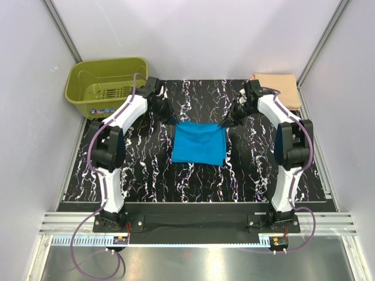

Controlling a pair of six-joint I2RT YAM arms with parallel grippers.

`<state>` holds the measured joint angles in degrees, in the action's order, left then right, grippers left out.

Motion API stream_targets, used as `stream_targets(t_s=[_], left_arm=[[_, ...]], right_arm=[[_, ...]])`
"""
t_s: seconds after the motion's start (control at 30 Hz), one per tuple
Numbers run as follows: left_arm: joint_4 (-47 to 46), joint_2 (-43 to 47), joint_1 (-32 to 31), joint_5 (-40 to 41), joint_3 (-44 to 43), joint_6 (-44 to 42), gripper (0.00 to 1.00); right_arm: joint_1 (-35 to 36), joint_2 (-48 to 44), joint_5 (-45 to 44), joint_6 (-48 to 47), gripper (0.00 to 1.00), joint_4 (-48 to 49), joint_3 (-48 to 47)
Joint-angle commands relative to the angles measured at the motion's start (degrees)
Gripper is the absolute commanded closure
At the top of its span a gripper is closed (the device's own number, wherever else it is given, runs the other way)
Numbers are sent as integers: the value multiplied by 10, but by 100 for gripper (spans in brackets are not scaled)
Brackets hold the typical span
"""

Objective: Fold and stack the t-shirts
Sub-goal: Fold the tshirt

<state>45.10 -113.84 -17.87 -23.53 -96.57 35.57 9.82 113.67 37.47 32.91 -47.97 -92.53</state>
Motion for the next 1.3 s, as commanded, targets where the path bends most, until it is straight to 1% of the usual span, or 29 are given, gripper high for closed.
stream_targets(t_s=[0.0, 0.03, 0.07, 0.1, 0.13, 0.17, 0.2, 0.23, 0.27, 0.3, 0.33, 0.37, 0.4, 0.43, 0.47, 0.5, 0.53, 0.57, 0.6, 0.67, 0.77, 0.83, 0.97, 1.1, 1.27], left_arm=[[-23, -41, 18, 22, -70, -9, 74], [-28, -61, 19, 73, -82, -12, 69], [-29, -73, 19, 104, -96, -17, 67], [-26, -99, 21, 128, -127, -26, 62], [-1, -115, 26, 140, -157, -28, 59], [18, -129, 28, 148, -188, -37, 55], [45, -140, 29, 169, -255, -48, 56], [70, -140, 28, 206, -270, -60, 55], [65, -128, 28, 212, -267, -70, 55], [55, -90, 28, 215, -232, -79, 55], [27, -69, 28, 202, -210, -81, 55], [8, -47, 28, 187, -179, -81, 56], [-10, -11, 23, 170, -153, -81, 56], [-47, 4, 21, 127, -99, -78, 56], [-68, 18, 17, 105, -75, -74, 55], [-83, 33, 6, 89, -54, -74, 53], [-104, 39, -1, 71, -20, -79, 50], [-114, 42, -8, 67, -7, -93, 48], [-119, 42, -21, 68, 3, -102, 46], [-138, 39, -27, 87, 25, -122, 42], [-160, 17, -28, 105, 27, -137, 42], [-158, -8, -26, 122, 17, -147, 41], [-141, -69, -23, 118, -35, -166, 41], [-130, -103, -22, 106, -62, -172, 44], [-140, -119, -18, 103, -63, -170, 46]], right_arm=[[-19, 67, 16, 3, 87, 73, -58], [-29, 90, 3, 1, 82, 94, -78], [-37, 115, -4, -1, 75, 98, -129], [-44, 168, -7, -9, 73, 73, -165], [-54, 194, 5, -13, 68, 60, -241], [-59, 240, 9, -31, 59, 43, -285], [-62, 258, 2, -44, 54, 12, -330], [-64, 270, -15, -57, 50, -47, -372], [-67, 277, -23, -70, 49, -71, -429], [-67, 274, -34, -85, 49, -100, -440], [-66, 263, -40, -90, 49, -101, -438], [-65, 224, -36, -91, 49, -91, -393], [-64, 198, -33, -87, 48, -49, -353], [-61, 170, -23, -80, 47, -16, -259], [-60, 122, -13, -67, 46, 15, -212], [-57, 105, 0, -62, 45, 74, -171], [-54, 92, 21, -61, 41, 91, -116], [-53, 81, 18, -73, 38, 99, -98], [-47, 80, 15, -83, 37, 103, -86], [-44, 83, 9, -111, 37, 103, -75], [-41, 91, -5, -117, 37, 139, -62], [-39, 102, -12, -123, 37, 141, -72], [-35, 124, -28, -144, 37, 120, -87], [-32, 138, -37, -162, 37, 114, -96], [-25, 158, -31, -160, 39, 125, -106]])
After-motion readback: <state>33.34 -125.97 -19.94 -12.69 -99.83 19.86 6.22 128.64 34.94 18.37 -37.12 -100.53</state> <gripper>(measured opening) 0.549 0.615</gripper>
